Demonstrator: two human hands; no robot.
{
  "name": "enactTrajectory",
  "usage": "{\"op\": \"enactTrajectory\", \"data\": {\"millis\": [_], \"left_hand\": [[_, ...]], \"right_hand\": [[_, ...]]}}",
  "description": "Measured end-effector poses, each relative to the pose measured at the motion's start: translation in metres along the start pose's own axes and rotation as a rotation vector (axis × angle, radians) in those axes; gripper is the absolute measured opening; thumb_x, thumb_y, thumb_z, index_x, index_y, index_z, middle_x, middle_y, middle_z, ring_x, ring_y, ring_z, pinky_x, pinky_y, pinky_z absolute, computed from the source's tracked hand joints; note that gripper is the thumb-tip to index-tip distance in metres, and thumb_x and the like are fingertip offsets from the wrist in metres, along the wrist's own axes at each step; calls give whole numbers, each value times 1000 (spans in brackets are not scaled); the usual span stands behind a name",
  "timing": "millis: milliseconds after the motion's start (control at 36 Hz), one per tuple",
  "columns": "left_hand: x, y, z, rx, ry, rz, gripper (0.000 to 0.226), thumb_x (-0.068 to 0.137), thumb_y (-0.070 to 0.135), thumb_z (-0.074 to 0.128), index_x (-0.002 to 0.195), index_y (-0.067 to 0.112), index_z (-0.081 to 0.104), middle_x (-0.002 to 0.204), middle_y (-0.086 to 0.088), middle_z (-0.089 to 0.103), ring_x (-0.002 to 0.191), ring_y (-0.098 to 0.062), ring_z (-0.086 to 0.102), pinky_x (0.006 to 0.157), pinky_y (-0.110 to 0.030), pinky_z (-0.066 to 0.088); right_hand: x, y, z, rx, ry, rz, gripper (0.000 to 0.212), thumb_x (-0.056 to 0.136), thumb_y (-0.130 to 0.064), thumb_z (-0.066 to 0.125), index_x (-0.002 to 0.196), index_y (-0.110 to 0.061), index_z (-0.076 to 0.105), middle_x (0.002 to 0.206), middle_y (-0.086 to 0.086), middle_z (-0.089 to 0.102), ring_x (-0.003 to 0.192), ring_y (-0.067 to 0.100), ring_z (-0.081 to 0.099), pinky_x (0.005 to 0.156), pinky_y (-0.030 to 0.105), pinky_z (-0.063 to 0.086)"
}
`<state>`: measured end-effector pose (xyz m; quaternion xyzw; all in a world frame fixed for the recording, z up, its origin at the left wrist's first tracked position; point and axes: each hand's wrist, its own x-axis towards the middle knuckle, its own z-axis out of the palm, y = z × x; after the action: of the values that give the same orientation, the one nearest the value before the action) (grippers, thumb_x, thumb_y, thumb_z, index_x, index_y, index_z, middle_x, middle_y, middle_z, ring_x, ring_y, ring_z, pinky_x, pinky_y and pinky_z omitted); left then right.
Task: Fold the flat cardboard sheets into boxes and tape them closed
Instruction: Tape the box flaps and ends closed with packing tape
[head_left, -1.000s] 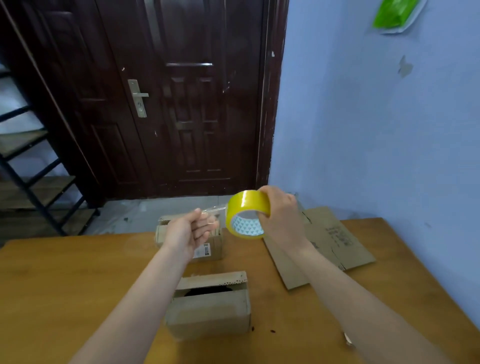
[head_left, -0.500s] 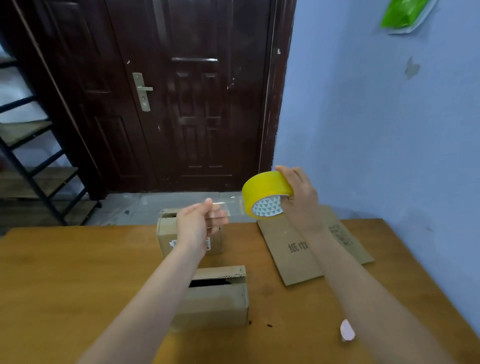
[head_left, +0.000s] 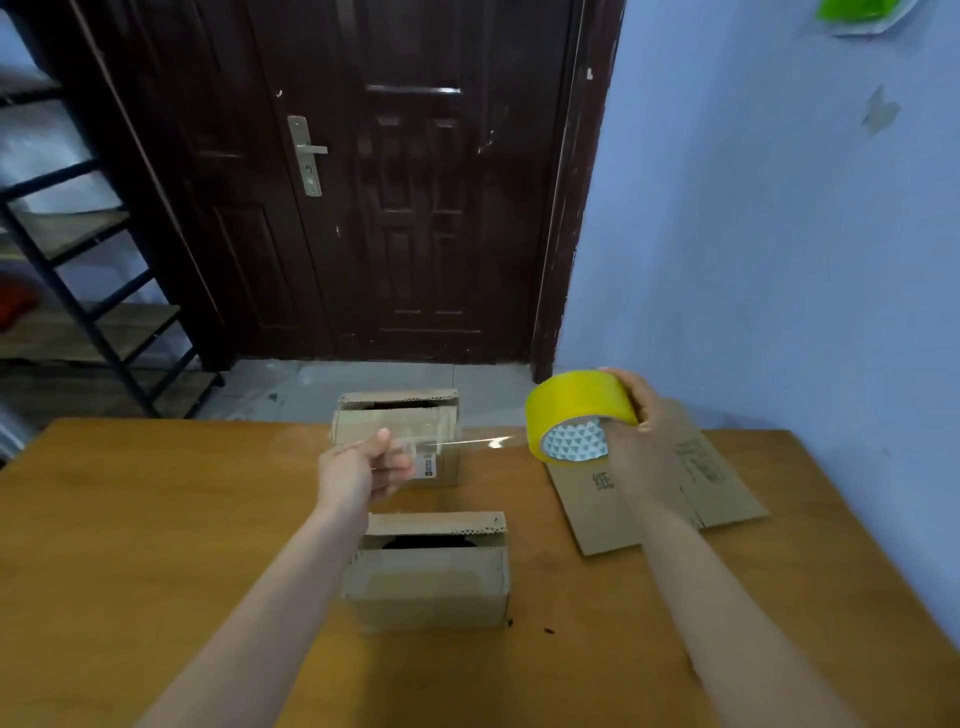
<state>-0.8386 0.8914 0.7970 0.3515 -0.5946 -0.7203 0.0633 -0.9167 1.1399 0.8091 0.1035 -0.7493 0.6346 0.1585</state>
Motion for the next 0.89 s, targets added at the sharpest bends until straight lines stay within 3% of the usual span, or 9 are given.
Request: {"op": "enactTrajectory", "data": {"millis": [56,139,250,333,444,500,611,722,889], "left_hand": [[4,-3,-7,19,17,-12,19,93,18,56,87,5,67,79,-12,71,68,-24,67,63,-30,47],[11,-11,-19,77,47,14,18,93,15,57,85,3,67,66,-7,70,55,-18,67,56,-27,45],[17,-23,-44,127,100,30,17,92,15,58,81,5,67,59,-2,69,52,-15,64,55,-27,42],[20,-34,-50,177,64,33,18,93,17,57,87,3,67,65,-6,70,58,-20,66,58,-30,40],[26,-53,-51,112,56,-18,23,95,18,55,80,2,63,63,-8,69,54,-21,67,63,-34,48],[29,-64,-51,68,75,-39,24,96,16,53,79,1,61,65,-11,69,53,-20,67,64,-35,52],[32,-81,-51,0,93,-68,23,97,13,49,79,1,58,80,-17,66,60,-19,66,55,-22,56],[33,-90,-53,13,76,-52,21,98,14,48,85,1,58,82,-16,65,75,-22,62,72,-28,53],[37,-97,-65,32,-47,-58,21,97,15,50,86,2,62,90,-13,67,83,-22,65,77,-27,49]], "right_hand": [[-7,6,-1,-272,-89,-221,49,64,3,56,108,-16,61,98,-5,59,82,-1,50,67,2,40],[-8,26,-6,-678,-140,-570,50,61,0,56,109,-12,54,88,7,61,67,13,52,50,3,30],[-1,56,-24,-939,-194,-833,40,67,-1,53,105,-14,50,75,10,59,60,26,56,48,26,41],[-5,73,-34,-991,-250,-799,61,51,7,74,104,-13,52,76,9,60,62,27,58,50,29,44],[-14,74,-30,-947,-248,-749,50,58,-4,62,106,-17,53,79,5,59,70,22,55,59,27,39],[-18,75,-27,-926,-278,-704,55,54,-3,71,105,-17,56,80,4,58,74,21,52,61,26,39],[-26,82,-21,-947,-356,-643,63,45,-1,81,104,-16,60,80,3,57,77,17,47,65,23,34],[-33,89,-18,-964,-431,-594,71,41,0,81,104,-18,57,80,1,59,72,20,58,61,25,42],[-38,94,-19,-983,-473,-528,75,39,-1,84,103,-21,51,81,1,60,71,20,61,62,24,39]]}}
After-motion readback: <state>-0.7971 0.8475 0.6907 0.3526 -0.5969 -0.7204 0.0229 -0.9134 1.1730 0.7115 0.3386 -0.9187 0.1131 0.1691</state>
